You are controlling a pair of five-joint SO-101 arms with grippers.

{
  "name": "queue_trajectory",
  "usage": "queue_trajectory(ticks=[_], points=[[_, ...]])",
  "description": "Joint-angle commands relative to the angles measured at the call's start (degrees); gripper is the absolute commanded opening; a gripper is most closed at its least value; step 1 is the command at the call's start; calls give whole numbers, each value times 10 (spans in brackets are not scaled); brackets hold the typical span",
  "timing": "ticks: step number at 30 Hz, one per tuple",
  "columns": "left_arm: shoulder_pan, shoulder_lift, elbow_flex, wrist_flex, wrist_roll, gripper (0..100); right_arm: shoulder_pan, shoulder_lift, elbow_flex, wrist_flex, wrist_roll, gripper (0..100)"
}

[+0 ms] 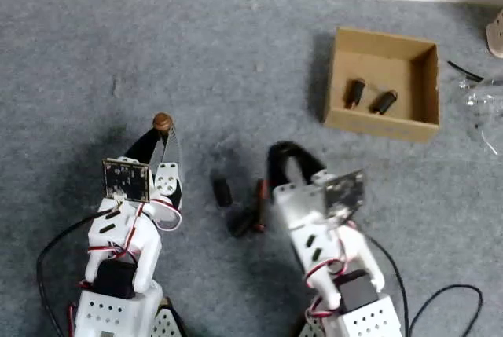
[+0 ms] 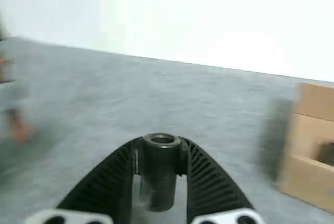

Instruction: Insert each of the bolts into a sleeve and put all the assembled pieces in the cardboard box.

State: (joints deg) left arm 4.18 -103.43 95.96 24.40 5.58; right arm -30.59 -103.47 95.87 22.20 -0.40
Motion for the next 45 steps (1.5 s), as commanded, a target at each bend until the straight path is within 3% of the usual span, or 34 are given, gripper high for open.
queue_trajectory(ticks=[1,7,14,20,25,28,34,40,45], points=[[-7,-7,-11,-51,4,7,-59,-2,90,14,-4,5],[-22,-7,-55,-144,11,7,-59,-17,90,11,-4,5],[0,-6,-83,-161,182,10,-60,-17,90,6,-4,5],[94,-7,-80,-162,119,11,-61,-17,90,6,2,5],[111,-7,-74,-162,115,11,-87,-17,90,7,118,5],[134,-7,-72,-162,117,7,-95,-17,90,7,132,5],[153,-7,-78,-159,249,7,-94,-17,90,8,133,5],[177,-7,-70,-156,251,7,-93,-17,90,8,133,5],[239,-7,-73,-83,250,10,-92,-17,89,9,133,5]])
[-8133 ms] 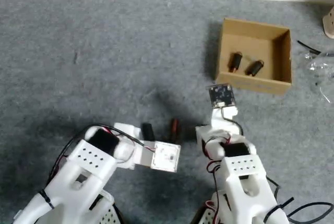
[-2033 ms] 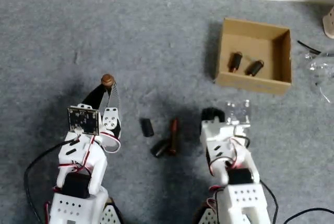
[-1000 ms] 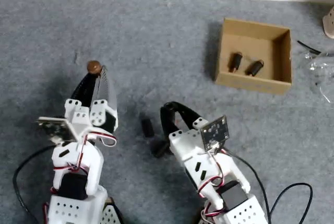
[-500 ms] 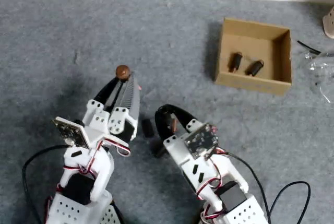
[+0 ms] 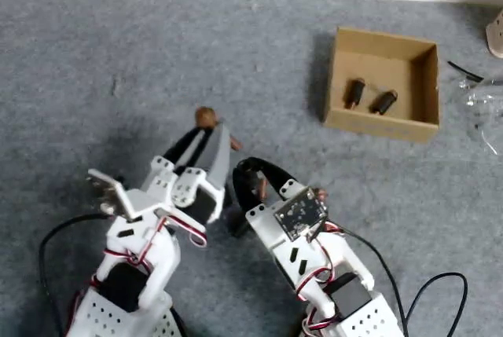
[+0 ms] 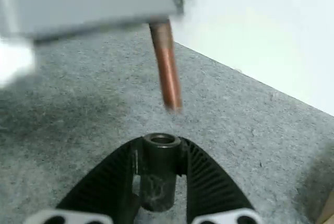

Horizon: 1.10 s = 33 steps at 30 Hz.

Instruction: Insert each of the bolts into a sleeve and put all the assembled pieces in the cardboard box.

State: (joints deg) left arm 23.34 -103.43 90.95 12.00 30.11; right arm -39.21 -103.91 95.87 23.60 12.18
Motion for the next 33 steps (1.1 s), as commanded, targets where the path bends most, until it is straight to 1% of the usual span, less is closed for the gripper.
queue_trajectory(ticks=[1,5,9,12,17,20,22,24,28,33], points=[[51,-7,-24,49,4,10,-6,-13,89,-5,7,5],[51,-7,-25,52,-2,9,-2,-13,89,-5,7,5],[56,-7,-22,53,-32,7,10,-13,89,-5,7,5],[56,-7,-18,54,-32,7,10,-13,89,-5,7,5],[59,-7,-28,98,-30,8,10,-13,89,-5,7,5],[89,-7,-42,132,-32,10,10,-13,89,-5,7,5],[95,-7,-47,150,-33,10,10,-13,89,-5,7,5],[96,-7,-47,152,-33,10,10,-13,89,-5,7,5],[100,-7,-39,153,-73,10,10,-13,89,-5,7,5],[101,-7,-28,162,-76,10,12,-13,89,-5,7,5]])
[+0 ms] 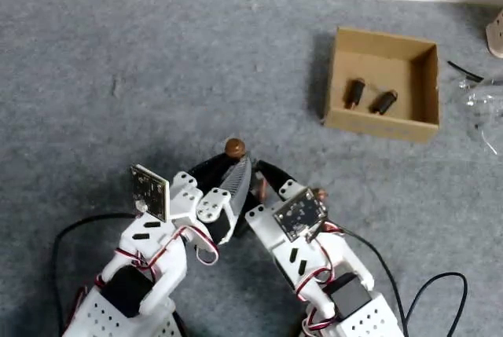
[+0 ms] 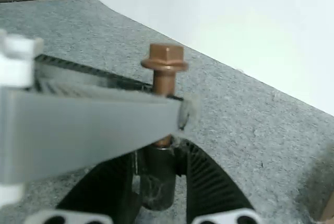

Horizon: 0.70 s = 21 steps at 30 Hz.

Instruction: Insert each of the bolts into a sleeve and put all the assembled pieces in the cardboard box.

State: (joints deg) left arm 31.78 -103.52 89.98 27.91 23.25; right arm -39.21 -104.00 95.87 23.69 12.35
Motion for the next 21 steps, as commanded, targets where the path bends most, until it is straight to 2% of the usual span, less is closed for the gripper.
queue_trajectory(ticks=[1,5,7,15,17,21], points=[[16,-6,-18,3,-7,11,16,-12,89,-6,5,5],[15,-6,-18,3,-8,12,22,-12,89,-6,5,5],[15,-5,-17,9,-8,45,22,-12,89,-6,5,5],[11,-5,-11,33,21,393,32,-12,89,-6,5,5],[10,-5,-8,32,25,418,36,-12,89,-6,5,5],[-10,-6,-8,32,27,405,36,-12,89,-6,5,5]])
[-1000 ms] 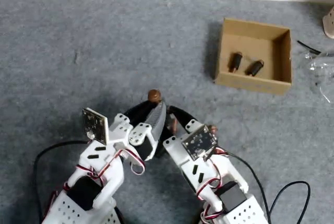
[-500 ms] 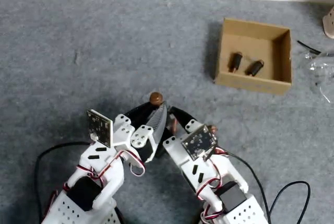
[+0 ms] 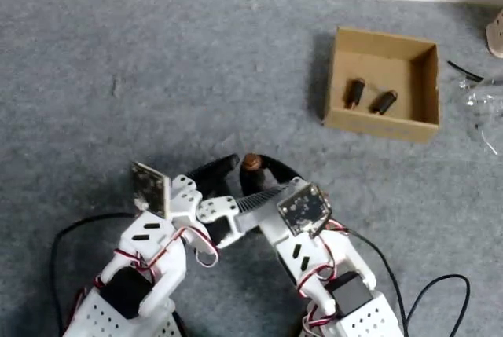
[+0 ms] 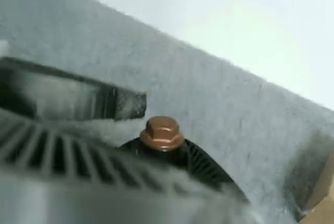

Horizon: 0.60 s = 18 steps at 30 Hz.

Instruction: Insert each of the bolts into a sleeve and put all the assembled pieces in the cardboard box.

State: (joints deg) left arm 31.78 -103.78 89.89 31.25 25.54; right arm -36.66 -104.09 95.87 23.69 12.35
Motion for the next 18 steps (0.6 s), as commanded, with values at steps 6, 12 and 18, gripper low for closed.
queue_trajectory(ticks=[6,12,18], points=[[-130,-3,-18,-23,74,386,28,-11,89,-6,3,5],[-208,-3,-17,-35,135,386,44,-11,89,-6,3,5],[-229,-3,-8,-33,134,386,83,-11,89,-6,2,5]])
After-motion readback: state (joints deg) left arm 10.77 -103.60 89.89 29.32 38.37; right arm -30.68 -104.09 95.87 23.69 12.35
